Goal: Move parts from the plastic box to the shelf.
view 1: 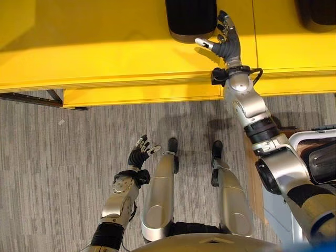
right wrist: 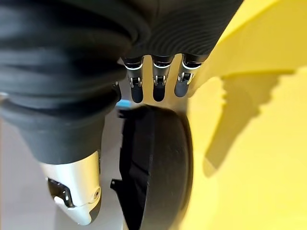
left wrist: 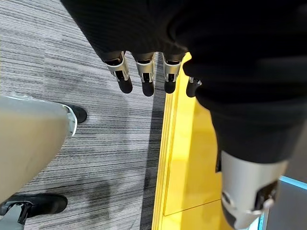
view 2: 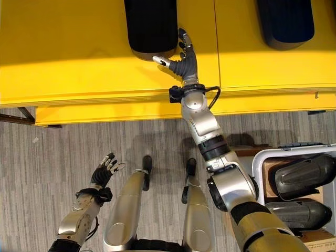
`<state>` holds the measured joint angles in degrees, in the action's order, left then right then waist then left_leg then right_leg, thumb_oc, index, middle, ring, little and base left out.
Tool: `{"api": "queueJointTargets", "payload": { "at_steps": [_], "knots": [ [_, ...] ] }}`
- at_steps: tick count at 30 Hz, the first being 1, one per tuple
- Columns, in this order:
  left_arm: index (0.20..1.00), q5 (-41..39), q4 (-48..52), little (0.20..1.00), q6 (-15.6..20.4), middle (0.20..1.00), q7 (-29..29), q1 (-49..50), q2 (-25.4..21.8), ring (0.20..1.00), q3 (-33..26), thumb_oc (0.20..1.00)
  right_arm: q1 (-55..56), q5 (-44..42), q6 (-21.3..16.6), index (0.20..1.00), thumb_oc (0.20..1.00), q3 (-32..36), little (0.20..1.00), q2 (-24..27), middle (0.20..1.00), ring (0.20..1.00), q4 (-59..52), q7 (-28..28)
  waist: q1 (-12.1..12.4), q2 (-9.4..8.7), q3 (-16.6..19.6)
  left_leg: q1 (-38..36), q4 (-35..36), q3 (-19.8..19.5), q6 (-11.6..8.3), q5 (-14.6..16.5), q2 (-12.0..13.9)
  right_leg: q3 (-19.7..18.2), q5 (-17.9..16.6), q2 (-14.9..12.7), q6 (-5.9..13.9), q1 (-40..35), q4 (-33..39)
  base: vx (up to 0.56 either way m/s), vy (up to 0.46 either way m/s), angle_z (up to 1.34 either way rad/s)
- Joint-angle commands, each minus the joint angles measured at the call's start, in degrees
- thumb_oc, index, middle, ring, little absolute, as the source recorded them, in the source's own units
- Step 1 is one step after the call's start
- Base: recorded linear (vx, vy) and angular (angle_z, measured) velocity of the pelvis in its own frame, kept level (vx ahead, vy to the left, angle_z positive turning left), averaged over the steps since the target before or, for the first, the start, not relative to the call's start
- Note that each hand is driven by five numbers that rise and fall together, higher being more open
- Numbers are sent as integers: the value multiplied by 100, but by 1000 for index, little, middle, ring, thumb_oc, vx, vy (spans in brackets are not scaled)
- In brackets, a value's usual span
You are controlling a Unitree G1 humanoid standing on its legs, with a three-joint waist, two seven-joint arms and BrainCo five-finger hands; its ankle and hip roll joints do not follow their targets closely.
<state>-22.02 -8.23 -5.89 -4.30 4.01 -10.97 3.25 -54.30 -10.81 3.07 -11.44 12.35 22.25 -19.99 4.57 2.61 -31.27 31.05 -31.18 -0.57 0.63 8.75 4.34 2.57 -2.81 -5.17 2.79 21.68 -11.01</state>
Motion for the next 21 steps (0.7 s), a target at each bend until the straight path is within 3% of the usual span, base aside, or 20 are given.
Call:
{"api": "queueJointTargets", "payload": {
  "at_steps": [1, 12, 21],
  "knots": [
    [1000, -110, 230, 1000, 138, 1000, -152, 369, -109, 1000, -56, 1000, 151, 620, -316, 1000, 1000, 489, 1000, 180, 1000, 1000, -928, -229, 104, 64, 148, -117, 535, -165, -686, -1268, 451, -114, -533, -287, -51, -177, -808, 0, 0, 0],
    [1000, 0, 222, 1000, 152, 1000, -152, 498, -24, 1000, 41, 1000, 1389, 705, -511, 1000, 1000, 677, 1000, -137, 1000, 1000, -2642, 46, -40, 112, 148, -335, 660, -126, -629, -1324, 440, -101, -469, -275, -26, -258, -893, 0, 0, 0],
    [1000, 109, 162, 1000, 182, 1000, -48, 596, 201, 1000, -66, 1000, 2567, 624, -594, 1000, 1000, 596, 1000, 62, 1000, 1000, -3377, 463, -187, 103, 148, -1027, 1129, -30, -555, -1381, 422, -97, -388, -274, -5, -745, -717, -1, -3, -1]
  ]
}}
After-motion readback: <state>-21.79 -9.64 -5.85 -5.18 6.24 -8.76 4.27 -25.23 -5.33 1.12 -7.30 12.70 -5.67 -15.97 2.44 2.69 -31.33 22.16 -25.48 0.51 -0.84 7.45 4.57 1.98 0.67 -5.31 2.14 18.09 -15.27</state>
